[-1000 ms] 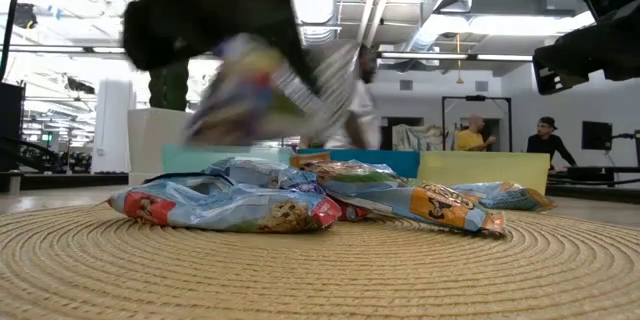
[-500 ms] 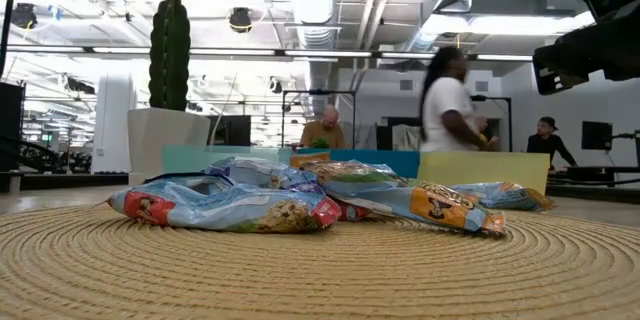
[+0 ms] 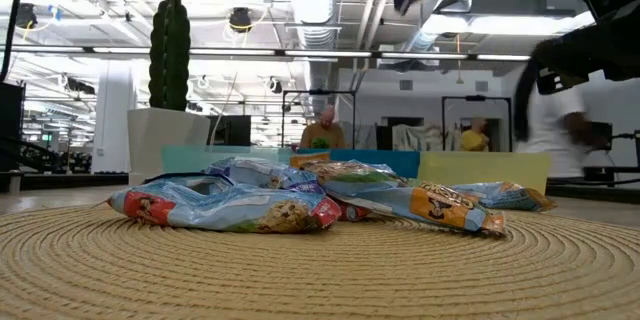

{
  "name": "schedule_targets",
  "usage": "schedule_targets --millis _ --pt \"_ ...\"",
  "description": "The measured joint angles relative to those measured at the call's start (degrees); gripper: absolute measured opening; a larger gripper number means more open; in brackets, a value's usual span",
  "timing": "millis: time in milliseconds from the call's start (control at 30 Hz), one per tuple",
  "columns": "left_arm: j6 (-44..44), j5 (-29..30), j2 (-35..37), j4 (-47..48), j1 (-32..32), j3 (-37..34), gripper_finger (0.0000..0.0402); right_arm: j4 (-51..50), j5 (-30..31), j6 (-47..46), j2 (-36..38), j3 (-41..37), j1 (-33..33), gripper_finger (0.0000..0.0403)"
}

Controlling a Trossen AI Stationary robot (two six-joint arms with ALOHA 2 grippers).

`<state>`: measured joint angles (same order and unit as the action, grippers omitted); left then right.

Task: Pick and place Granola Bars by type
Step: Put the blue granola bar into the blue bin

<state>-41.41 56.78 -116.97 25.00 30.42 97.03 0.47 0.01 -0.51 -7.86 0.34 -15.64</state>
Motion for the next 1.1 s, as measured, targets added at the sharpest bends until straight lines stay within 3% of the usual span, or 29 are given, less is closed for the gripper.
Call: schedule_targets --millis 767,1100 --pt "23.09 0.45 0.00 -0.01 -19.86 -0.01 0.0002 -0.02 0.00 0.01 0.00 0.00 -0.01 0.0134" --pt "21.76 -5.31 0.00 4.88 -29.45 -0.02 0.0002 0.00 0.00 0.00 0.00 0.02 0.00 0.0134"
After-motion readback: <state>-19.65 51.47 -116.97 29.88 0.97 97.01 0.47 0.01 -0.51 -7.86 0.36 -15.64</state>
